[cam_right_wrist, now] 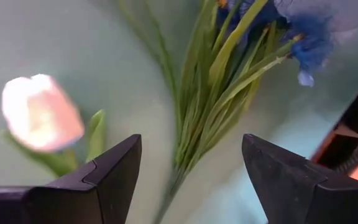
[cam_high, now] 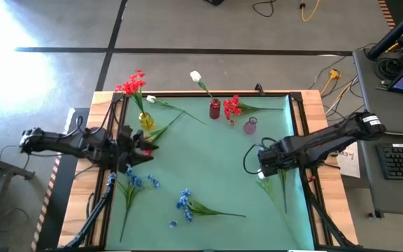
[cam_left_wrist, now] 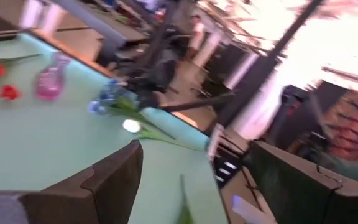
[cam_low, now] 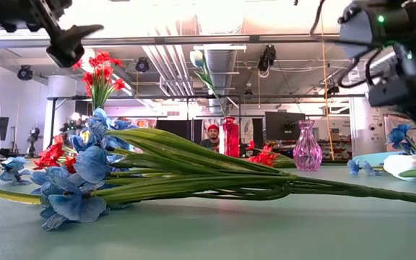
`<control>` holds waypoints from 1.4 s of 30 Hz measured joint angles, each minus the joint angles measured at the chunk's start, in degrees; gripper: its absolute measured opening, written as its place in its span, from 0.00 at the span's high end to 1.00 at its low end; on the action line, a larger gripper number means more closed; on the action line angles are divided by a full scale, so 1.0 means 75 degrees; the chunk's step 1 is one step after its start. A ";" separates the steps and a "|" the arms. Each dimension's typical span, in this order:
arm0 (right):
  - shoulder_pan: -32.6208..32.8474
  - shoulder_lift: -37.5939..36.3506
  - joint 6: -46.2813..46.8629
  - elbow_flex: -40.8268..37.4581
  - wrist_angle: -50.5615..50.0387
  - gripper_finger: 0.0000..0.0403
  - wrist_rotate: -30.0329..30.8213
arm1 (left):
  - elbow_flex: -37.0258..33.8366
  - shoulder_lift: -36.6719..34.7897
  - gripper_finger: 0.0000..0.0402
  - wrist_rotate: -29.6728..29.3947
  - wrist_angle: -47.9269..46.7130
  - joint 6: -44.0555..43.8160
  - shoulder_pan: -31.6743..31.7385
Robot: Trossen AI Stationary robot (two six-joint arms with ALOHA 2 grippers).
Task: Sort flowers into vase by color
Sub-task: Put the right blue flower into the violet vase
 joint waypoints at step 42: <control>-0.0070 -0.0050 -0.0244 -0.0163 0.0619 0.94 0.1136 | -0.0006 0.1341 0.29 -0.1373 0.0057 0.0107 -0.0752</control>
